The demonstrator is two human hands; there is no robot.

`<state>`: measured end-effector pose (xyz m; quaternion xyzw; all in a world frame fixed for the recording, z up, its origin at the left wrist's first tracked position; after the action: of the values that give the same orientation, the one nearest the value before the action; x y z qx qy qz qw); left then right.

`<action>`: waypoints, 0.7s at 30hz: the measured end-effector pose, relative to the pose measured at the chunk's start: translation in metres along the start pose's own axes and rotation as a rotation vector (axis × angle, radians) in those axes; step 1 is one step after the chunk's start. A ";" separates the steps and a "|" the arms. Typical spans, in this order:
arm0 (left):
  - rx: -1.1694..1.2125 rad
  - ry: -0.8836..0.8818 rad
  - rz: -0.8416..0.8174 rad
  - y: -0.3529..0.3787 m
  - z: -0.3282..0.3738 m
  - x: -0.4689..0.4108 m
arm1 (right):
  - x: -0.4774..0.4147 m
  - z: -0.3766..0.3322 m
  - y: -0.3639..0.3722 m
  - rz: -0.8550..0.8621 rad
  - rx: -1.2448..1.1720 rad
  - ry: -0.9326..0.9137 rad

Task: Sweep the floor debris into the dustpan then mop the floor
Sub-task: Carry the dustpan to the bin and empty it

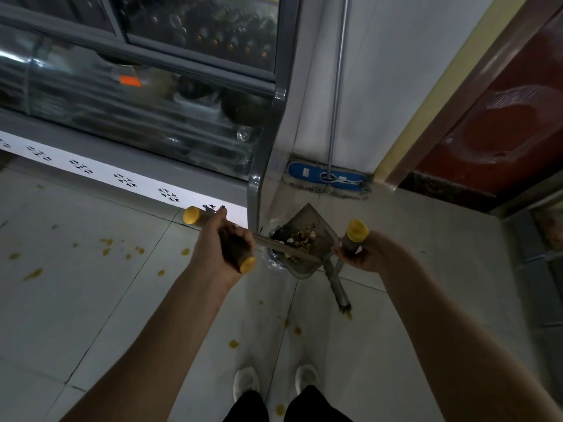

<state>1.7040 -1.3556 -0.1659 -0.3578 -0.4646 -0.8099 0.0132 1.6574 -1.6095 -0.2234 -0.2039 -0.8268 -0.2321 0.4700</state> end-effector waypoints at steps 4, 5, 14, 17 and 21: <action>-0.108 -0.045 0.033 -0.003 -0.003 0.004 | -0.005 0.007 -0.004 -0.003 0.012 0.003; -0.123 -0.062 0.031 -0.003 -0.004 0.005 | -0.006 0.008 -0.005 -0.007 0.016 -0.001; -0.007 -0.053 -0.112 0.004 -0.041 0.013 | -0.006 0.024 -0.006 -0.039 0.013 -0.003; 0.014 -0.049 -0.178 0.009 -0.046 0.016 | -0.003 0.025 -0.012 -0.019 0.004 -0.016; 0.048 -0.036 -0.245 0.009 -0.043 0.016 | 0.001 0.020 -0.014 -0.012 0.014 -0.046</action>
<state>1.6707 -1.3884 -0.1635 -0.3125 -0.5242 -0.7876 -0.0857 1.6354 -1.6088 -0.2338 -0.2012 -0.8403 -0.2242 0.4508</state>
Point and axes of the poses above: each hand's wrist, its own x-axis away from the middle knuckle, its own y-axis out of the palm, z = x × y, the point moved 6 cm from there along -x, towards the middle knuckle, and after that the axes turned 8 degrees about -z, right-handed, at the moved point
